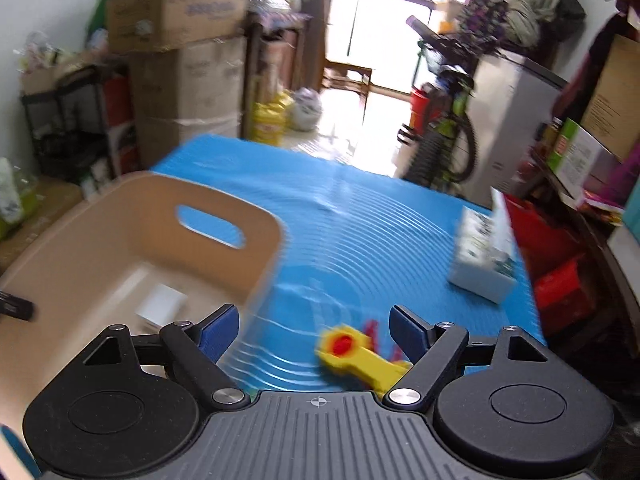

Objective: Organize rigid objects
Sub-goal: 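Move the right gripper to the yellow toy and grasp its handle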

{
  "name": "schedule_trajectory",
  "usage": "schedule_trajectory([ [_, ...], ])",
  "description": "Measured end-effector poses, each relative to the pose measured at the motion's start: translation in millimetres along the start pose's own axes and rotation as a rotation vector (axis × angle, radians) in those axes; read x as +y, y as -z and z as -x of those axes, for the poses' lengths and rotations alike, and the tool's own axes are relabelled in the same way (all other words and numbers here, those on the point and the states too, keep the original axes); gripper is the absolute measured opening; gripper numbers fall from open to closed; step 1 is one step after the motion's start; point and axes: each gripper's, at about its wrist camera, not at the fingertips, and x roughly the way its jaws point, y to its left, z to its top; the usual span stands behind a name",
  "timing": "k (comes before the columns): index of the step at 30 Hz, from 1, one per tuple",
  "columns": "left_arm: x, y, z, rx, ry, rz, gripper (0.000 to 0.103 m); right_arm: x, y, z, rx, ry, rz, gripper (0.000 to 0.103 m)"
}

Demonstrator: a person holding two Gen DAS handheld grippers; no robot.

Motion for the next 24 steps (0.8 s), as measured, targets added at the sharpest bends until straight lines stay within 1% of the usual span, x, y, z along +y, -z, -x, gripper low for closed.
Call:
schedule_trajectory([
  [5,0,0,0,0.000,0.001,0.001,0.006,-27,12,-23,0.057,0.043,0.003,0.085],
  [12,-1,0,0,0.002,-0.002,-0.003,0.006,-39,36,-66,0.150,0.105,0.094,0.084],
  [15,-1,0,0,0.002,-0.002,-0.004,0.006,-43,46,-80,0.163,0.133,0.110,0.084],
  [22,0,0,0,0.001,-0.005,-0.006,0.006,-44,54,-98,0.175,0.109,0.146,0.083],
  [24,0,0,0,0.002,-0.005,-0.005,0.006,-43,53,-103,0.186,0.089,0.139,0.081],
])
